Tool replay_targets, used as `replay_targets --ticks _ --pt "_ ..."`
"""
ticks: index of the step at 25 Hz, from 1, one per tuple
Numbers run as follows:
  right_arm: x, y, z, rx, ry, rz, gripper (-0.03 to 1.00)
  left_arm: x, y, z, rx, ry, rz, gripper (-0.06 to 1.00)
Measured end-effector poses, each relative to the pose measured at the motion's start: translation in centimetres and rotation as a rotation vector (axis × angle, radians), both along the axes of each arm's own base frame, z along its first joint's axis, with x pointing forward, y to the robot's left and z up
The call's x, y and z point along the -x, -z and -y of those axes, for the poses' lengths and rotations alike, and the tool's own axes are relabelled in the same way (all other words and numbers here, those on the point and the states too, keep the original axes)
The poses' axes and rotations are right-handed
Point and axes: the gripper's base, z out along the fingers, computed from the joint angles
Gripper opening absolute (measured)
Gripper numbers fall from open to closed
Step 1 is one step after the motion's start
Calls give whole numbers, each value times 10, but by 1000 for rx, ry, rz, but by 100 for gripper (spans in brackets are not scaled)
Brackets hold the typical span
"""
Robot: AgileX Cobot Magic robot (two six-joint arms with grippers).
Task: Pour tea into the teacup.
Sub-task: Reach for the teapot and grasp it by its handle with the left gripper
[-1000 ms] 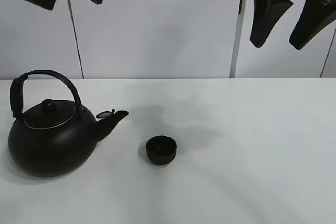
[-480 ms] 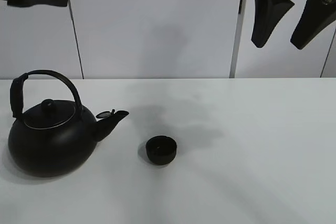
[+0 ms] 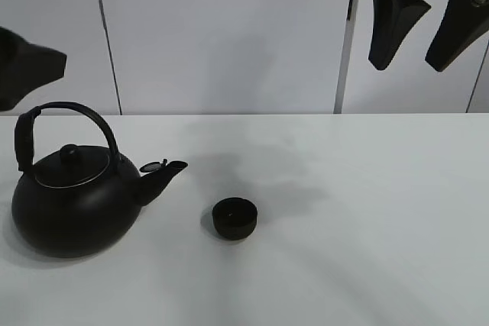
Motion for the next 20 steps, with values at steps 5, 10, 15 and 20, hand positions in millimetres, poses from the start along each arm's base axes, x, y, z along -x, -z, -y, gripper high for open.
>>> replay_targets --ticks 5,10,15,20 --pt "0 0 0 1 0 0 45 13 19 -10 1 -33 41 60" --pt "0 0 0 1 0 -1 45 6 35 -9 -13 -60 22 60" --pt "0 0 0 2 0 -2 45 -3 49 -11 -7 -125 6 60" --pt "0 0 0 2 0 -2 45 -8 60 -12 -19 -157 -1 60"
